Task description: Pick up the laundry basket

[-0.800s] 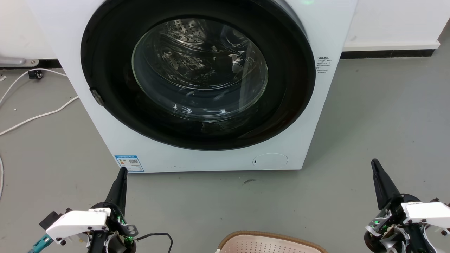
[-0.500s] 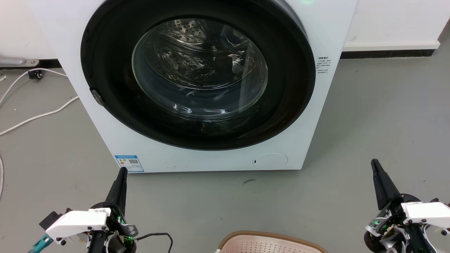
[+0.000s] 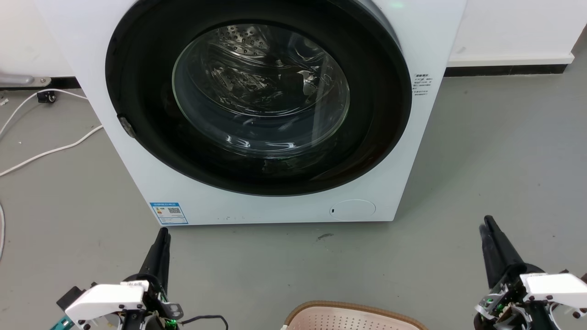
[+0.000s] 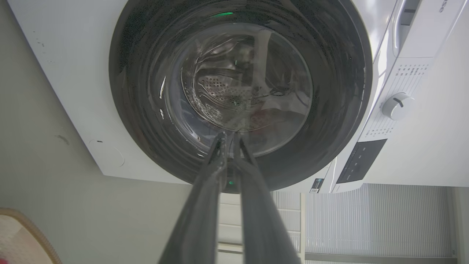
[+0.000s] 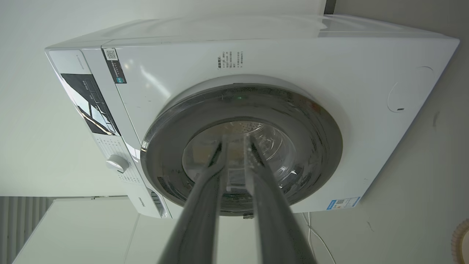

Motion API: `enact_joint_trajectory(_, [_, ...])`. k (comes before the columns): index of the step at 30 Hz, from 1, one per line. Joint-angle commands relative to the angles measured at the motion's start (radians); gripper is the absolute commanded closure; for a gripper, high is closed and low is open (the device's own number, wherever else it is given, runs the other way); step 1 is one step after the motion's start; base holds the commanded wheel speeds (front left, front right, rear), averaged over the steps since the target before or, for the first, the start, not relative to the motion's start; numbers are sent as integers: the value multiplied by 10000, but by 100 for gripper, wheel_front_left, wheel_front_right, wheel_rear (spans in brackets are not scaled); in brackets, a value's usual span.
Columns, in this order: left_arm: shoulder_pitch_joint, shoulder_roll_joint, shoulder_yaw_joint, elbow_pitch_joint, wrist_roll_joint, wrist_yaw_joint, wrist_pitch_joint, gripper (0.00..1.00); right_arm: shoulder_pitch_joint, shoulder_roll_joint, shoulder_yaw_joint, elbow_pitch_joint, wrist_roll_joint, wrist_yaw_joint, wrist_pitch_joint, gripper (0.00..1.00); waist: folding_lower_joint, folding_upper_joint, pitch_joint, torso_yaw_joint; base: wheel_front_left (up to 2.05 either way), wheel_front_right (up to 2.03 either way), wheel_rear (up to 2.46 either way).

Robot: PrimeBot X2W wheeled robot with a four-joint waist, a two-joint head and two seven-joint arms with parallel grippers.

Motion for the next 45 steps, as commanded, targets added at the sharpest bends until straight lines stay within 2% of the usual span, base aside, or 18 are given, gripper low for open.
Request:
enact_joint_trajectory(1, [-52, 13, -62, -91, 19, -1, -68, 0, -45, -8, 14, -122, -22, 0, -34, 0, 0, -1, 1, -1, 0, 0, 0])
enact_joint_trajectory(9, [-46, 9, -403, -364, 380, -3, -479, 0, 91, -24, 184, -508, -237, 0, -357, 0, 0, -1, 14, -4, 0, 0, 0])
enact_joint_trajectory(15, [-43, 6, -452, -707, 1454, -6, -751, 0, 176, -153, 343, -702, -816, 0, -711, 0, 0, -1, 26, -11, 0, 0, 0])
enact_joint_trajectory(20, [-34, 4, -449, -1099, 2665, 49, -962, 0, 229, -231, 415, -845, -1891, 0, -960, 0, 0, -1, 21, -22, 0, 0, 0])
enact_joint_trajectory(36, [62, -4, -1080, -1775, 6341, 727, -1573, 0, 487, -227, 457, -1510, -6217, 0, -1577, 0, 0, -1, 34, -41, 0, 0, 0])
enact_joint_trajectory(45, [147, -8, -1269, -1799, 7973, 849, -1880, 0, 616, -184, 522, -1586, -7932, 0, -1868, 0, 0, -1, 24, -40, 0, 0, 0])
